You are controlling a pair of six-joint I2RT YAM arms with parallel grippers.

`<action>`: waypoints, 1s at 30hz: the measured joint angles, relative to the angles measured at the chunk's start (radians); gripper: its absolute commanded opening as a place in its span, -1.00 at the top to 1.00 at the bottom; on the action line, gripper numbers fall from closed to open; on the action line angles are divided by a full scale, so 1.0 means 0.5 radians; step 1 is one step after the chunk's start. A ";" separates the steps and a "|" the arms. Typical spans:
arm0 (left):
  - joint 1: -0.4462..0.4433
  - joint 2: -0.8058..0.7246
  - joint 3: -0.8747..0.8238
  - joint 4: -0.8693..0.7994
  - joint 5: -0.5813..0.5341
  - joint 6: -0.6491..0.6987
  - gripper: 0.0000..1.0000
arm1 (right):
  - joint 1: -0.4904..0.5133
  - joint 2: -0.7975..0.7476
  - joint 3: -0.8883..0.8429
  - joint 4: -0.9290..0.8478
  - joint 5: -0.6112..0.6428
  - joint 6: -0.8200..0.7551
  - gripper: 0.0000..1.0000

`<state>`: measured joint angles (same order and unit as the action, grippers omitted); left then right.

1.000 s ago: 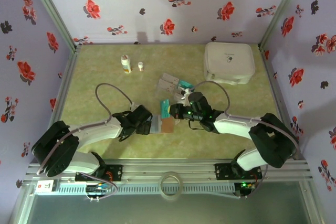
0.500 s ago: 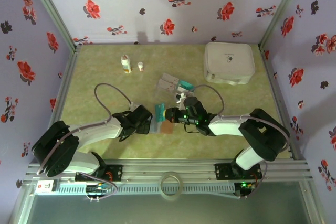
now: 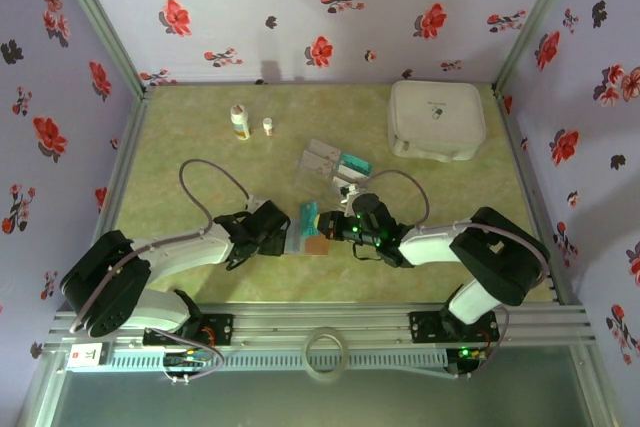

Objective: Put the credit cards into the card holder

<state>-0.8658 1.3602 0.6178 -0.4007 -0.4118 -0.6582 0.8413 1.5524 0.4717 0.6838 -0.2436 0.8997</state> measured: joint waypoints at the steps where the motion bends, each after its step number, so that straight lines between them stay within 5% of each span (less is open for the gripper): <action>1: -0.001 0.000 -0.004 0.001 0.000 -0.004 -0.99 | 0.003 0.000 0.000 0.001 0.009 0.001 1.00; 30: -0.001 -0.227 -0.116 0.166 0.152 -0.050 -0.99 | 0.027 -0.090 -0.030 -0.090 0.089 -0.019 1.00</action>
<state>-0.8661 1.2465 0.5598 -0.3180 -0.3359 -0.6830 0.8547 1.5074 0.4568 0.6388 -0.1989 0.8902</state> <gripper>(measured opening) 0.997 0.039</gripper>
